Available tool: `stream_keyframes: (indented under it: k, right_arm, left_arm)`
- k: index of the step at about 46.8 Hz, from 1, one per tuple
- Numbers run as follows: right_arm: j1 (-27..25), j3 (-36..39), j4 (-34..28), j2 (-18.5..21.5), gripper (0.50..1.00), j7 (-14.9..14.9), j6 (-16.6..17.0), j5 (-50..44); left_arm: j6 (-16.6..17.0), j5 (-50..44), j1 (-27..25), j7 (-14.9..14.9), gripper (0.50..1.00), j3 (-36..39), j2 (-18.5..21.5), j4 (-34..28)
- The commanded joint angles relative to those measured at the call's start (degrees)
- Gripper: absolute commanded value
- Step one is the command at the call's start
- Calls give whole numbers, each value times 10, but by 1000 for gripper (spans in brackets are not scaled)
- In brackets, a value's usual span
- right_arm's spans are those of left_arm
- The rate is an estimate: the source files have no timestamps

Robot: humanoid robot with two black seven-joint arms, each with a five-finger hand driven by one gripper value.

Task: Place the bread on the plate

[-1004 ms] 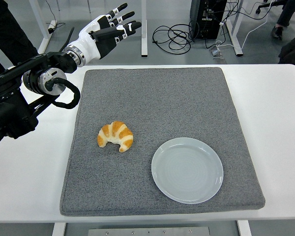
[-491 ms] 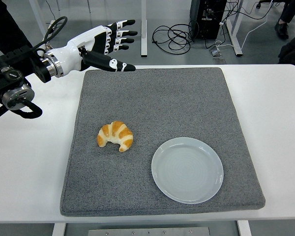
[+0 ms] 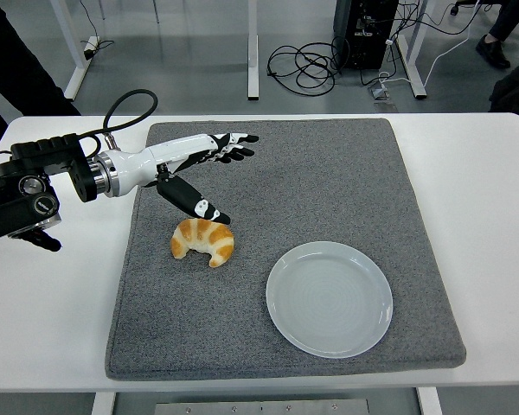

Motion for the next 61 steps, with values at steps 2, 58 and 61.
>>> stream_keyframes:
  k: [2, 58, 61]
  right_arm:
    - [0, 0, 0, 0, 1000, 0, 0, 0]
    - [0, 0, 0, 0, 1000, 0, 0, 0]
    - [0, 0, 0, 0, 1000, 0, 0, 0]
  left_arm:
    - [1, 47, 0, 0, 977, 18, 7, -8]
    - [113, 322, 64, -22, 974, 59, -14, 48]
    - [115, 320, 66, -23, 974, 58, -20, 50]
